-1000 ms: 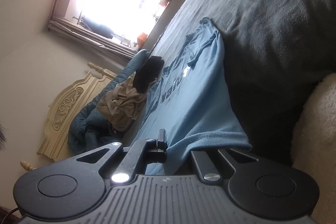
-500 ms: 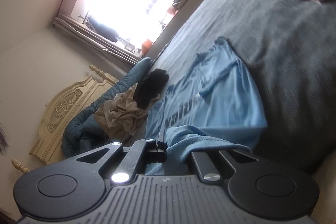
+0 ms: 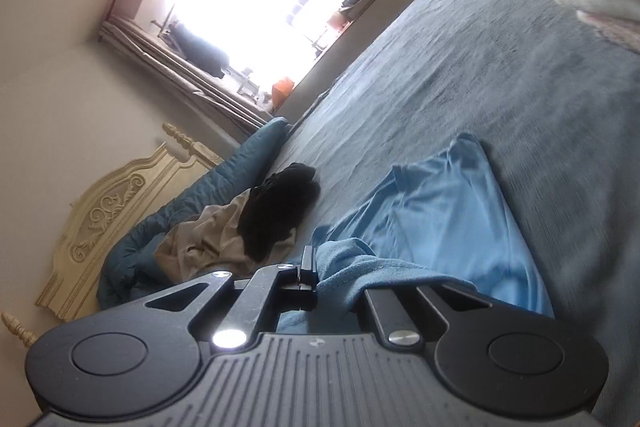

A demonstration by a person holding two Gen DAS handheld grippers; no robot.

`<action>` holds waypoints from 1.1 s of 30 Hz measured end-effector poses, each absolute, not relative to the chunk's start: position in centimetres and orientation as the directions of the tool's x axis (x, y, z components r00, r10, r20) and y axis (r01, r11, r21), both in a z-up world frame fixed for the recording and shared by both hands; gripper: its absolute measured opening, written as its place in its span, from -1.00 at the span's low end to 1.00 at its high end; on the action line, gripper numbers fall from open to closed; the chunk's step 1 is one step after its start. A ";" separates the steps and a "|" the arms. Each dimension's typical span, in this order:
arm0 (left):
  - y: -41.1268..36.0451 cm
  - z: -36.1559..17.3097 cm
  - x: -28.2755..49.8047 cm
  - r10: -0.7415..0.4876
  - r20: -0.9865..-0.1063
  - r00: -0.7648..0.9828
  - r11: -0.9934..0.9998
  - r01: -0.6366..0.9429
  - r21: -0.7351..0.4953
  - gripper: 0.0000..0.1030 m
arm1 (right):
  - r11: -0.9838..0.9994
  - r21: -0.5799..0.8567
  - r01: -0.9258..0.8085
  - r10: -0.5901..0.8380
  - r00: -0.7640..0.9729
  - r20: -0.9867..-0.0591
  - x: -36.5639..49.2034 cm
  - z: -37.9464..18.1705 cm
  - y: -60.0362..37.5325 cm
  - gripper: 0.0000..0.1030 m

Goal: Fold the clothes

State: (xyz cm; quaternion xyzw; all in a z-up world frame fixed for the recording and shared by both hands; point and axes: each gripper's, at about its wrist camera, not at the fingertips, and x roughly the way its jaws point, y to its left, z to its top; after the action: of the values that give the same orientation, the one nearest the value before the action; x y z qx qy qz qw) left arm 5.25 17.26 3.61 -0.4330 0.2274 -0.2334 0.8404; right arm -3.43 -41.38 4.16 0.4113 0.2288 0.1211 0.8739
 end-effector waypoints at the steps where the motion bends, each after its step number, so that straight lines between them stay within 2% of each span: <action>1: 17.1 3.4 6.3 -0.589 -0.187 0.786 0.519 0.191 -0.833 -0.96 | 0.635 0.772 -0.016 0.396 0.865 -0.307 -2.3 4.0 -41.6 -0.96; 9: 15.8 0.6 13.6 -0.591 -0.258 0.765 0.551 0.149 -0.821 -0.96 | 0.628 0.777 0.041 0.388 0.849 -0.358 4.8 1.2 -43.4 -0.96; 19: 14.6 -2.5 18.4 -0.598 -0.328 0.731 0.593 0.128 -0.795 -0.96 | 0.593 0.798 0.108 0.401 0.820 -0.409 9.9 -3.1 -45.3 -0.96; 23: 14.8 -3.4 19.5 -0.623 -0.333 0.707 0.577 0.128 -0.807 -0.95 | 0.565 0.816 0.121 0.425 0.805 -0.414 11.6 -4.5 -45.9 -0.95; 26: 15.5 -4.1 20.3 -0.658 -0.316 0.683 0.526 0.117 -0.843 -0.93 | 0.464 0.875 0.138 0.492 0.781 -0.384 12.7 -5.8 -47.1 -0.84; 28: 16.4 -4.8 20.8 -0.679 -0.285 0.677 0.461 0.091 -0.883 -0.83 | 0.349 0.926 0.144 0.547 0.771 -0.326 13.4 -6.8 -48.2 -0.31; 29: 16.8 -5.1 21.0 -0.687 -0.266 0.676 0.426 0.078 -0.901 -0.79 | 0.269 0.954 0.135 0.575 0.772 -0.271 13.5 -7.3 -48.9 -0.24; 31: 17.6 -5.7 21.2 -0.700 -0.231 0.676 0.360 0.053 -0.932 -0.61 | 0.128 0.985 0.113 0.613 0.772 -0.168 13.9 -8.1 -49.9 0.15; 33: 18.3 -6.3 21.2 -0.703 -0.195 0.684 0.293 0.028 -0.956 -0.52 | 0.003 0.994 0.110 0.625 0.776 -0.088 14.1 -9.1 -50.7 0.24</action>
State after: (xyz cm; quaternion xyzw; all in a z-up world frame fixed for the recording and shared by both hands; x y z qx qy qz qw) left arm 21.16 18.35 -6.31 -0.5411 0.3119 -0.2468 0.7409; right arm 14.09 -50.70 -9.13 0.6781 0.2712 0.1967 0.6542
